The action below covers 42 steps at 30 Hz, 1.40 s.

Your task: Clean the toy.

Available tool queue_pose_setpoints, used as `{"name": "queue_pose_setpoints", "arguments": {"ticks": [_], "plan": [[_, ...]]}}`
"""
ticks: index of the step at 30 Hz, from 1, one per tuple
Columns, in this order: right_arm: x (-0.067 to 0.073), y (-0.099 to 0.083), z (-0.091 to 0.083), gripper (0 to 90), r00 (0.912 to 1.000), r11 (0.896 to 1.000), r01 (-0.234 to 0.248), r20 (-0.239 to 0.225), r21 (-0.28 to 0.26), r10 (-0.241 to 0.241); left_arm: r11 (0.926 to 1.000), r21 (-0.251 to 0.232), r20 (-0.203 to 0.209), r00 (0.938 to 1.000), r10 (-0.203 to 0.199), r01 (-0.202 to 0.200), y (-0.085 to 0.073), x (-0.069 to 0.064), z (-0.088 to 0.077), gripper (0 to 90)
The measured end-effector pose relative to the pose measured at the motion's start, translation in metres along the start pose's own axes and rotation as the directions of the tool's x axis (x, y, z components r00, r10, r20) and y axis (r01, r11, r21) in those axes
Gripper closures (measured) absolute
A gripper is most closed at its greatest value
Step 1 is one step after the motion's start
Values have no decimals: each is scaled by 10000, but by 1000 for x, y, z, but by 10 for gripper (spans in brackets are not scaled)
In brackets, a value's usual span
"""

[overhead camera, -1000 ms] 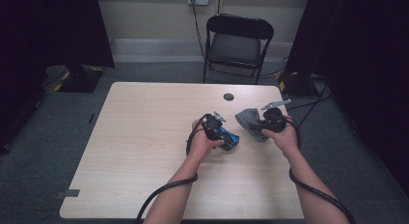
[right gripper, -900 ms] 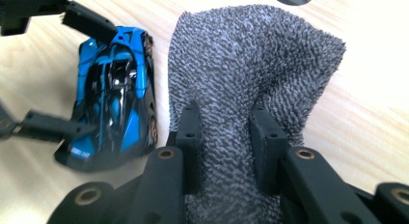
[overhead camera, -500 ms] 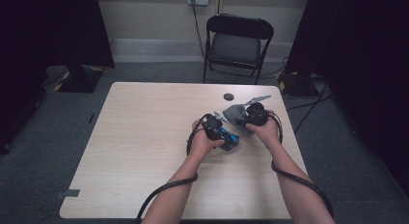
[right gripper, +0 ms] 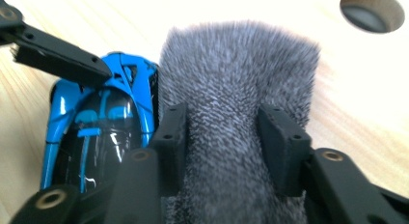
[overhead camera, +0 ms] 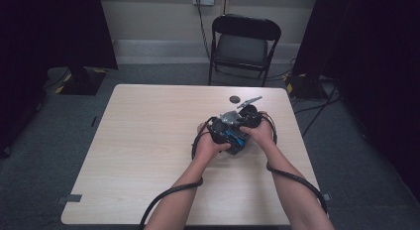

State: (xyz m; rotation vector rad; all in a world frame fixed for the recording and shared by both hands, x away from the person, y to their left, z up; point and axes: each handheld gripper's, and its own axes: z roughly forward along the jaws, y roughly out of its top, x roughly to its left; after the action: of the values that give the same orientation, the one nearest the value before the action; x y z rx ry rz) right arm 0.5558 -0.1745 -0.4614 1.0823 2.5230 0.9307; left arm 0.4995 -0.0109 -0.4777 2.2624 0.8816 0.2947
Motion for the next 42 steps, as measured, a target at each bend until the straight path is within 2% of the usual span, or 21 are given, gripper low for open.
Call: {"name": "queue_pose_setpoints", "arguments": {"ticks": [1, 3, 6, 9, 10, 17, 25, 27, 30, 36, 38, 42], "plan": [[-1, 0, -2, 479, 9999, 9999, -83, -61, -103, 83, 10000, -31, -1, 10000, -7, 7, 0, 0, 0, 12], [-6, 2, -10, 487, 9997, 9993, -195, 141, -327, 200, 10000, -28, -1, 10000, -7, 7, 0, 0, 0, 12], [-14, 2, -18, 492, 9972, 9951, -741, 49, -654, 746, 10000, -30, -13, 10000, 2, -2, 0, 0, 0, 12], [-18, 0, -18, 508, 9957, 9951, -871, 286, -460, 884, 10000, -25, -7, 10000, -6, 6, 0, 0, 0, 12], [-19, -1, -16, 517, 9956, 9948, -909, 195, -456, 919, 10000, -39, -7, 10000, 6, -6, 0, 0, 0, 12], [-18, -5, 0, 498, 9919, 9929, -1187, 453, -74, 1190, 10000, -43, 10, 10000, 9, -9, 0, 0, 0, 12], [-16, -13, 14, 487, 9931, 9944, -1026, 602, 252, 1010, 9999, -117, 45, 10000, 46, -45, -1, 1, 1, 7], [-14, -12, 15, 494, 9896, 9911, -1300, 659, 300, 1278, 9999, -74, 58, 9999, 89, -88, -1, 1, 1, 2], [-9, -11, 17, 527, 9880, 9908, -1312, 859, 316, 1281, 9999, -86, 53, 10000, 65, -65, 0, 0, 2, 0], [-3, -7, 18, 654, 9914, 9918, -1172, 640, 501, 1139, 9999, -140, 59, 10000, 59, -58, -1, 1, 1, 0], [0, -6, 18, 696, 9949, 9939, -909, 504, 621, 879, 9999, -143, 56, 10000, 61, -60, -1, 1, 2, 0], [0, -7, 16, 719, 9979, 9960, -598, 290, 658, 580, 9998, -171, 56, 10000, 80, -79, -1, 1, 2, 0]]}}
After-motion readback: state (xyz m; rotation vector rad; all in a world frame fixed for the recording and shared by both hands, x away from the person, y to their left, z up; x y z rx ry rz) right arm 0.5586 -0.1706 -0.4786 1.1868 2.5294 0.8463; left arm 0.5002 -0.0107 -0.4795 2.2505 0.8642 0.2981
